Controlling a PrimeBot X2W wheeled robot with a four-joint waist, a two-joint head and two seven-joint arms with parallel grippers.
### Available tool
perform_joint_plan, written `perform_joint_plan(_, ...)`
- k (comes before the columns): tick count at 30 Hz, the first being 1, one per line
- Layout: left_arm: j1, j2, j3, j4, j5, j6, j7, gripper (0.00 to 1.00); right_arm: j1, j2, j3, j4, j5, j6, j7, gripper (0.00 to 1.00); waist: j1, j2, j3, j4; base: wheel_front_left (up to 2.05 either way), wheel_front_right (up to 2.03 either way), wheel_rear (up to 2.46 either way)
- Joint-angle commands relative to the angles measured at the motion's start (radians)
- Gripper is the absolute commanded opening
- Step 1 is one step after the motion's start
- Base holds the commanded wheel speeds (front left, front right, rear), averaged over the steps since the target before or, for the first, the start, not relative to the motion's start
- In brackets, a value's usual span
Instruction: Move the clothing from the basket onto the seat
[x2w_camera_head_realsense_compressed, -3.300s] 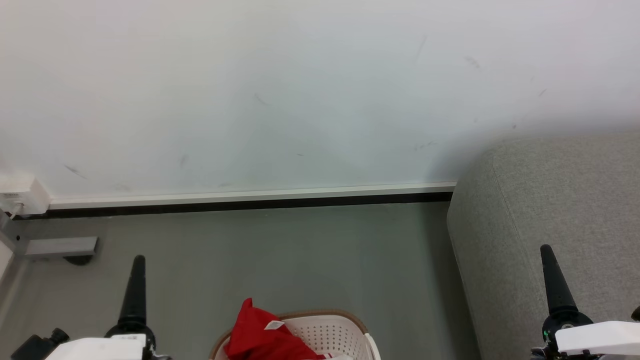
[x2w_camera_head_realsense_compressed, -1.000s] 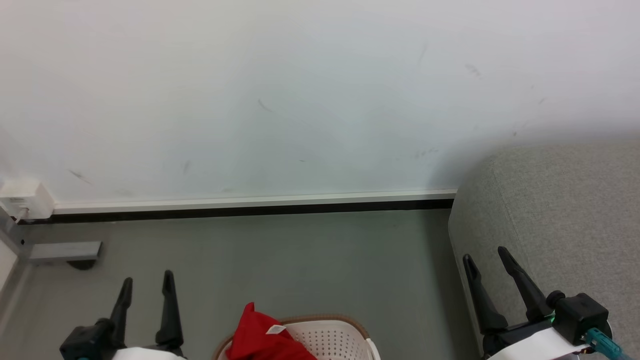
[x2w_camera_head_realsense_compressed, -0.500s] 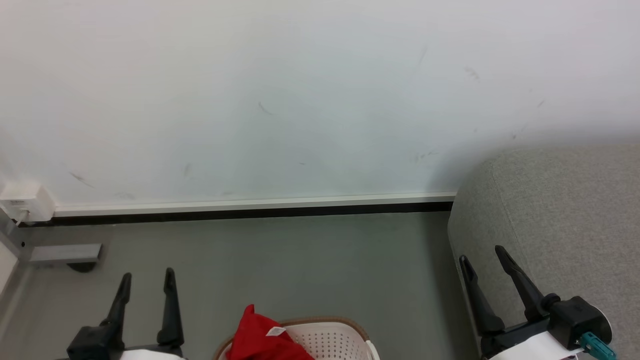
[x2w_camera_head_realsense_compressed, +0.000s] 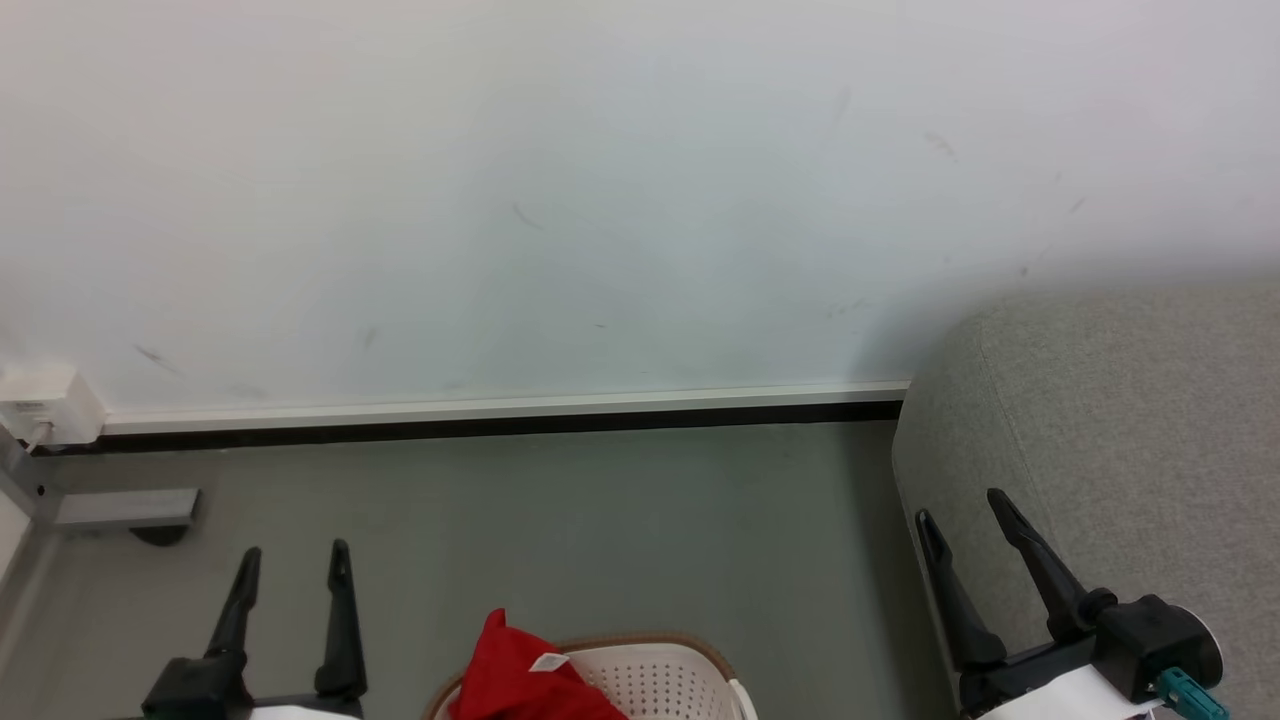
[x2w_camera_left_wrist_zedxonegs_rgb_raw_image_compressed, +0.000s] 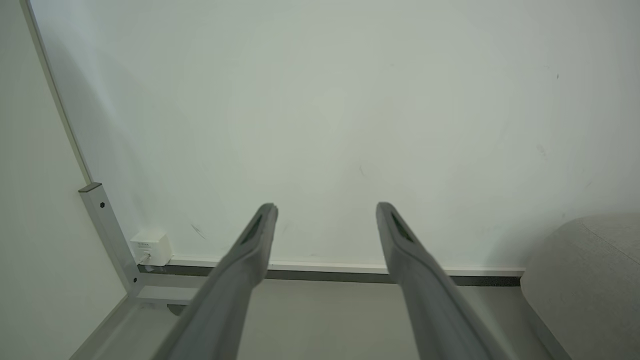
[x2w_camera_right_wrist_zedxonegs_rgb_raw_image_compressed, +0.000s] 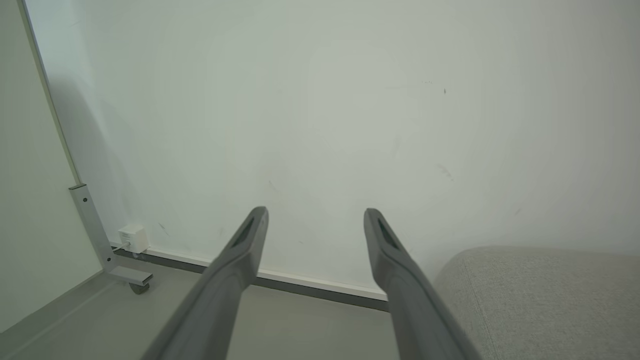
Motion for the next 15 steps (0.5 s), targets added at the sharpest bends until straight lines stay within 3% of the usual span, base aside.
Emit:
perform_joint_plan(1,0.010,0.003,0.007,-0.004,0.011,-0.002,-0.002,1.00,0.000,-0.002,-0.005,-0.001,0.013,-0.002,-0.004,1.00,0.0000,0.0000,0.000,-0.001,0.00,0.00,0.00)
perform_joint_plan(15,0.000,0.000,0.015,0.001,0.009,-0.009,-0.002,1.00,0.001,0.006,-0.031,0.010,0.008,-0.002,-0.004,1.00,0.0000,0.0000,0.009,-0.006,0.00,0.00,0.00)
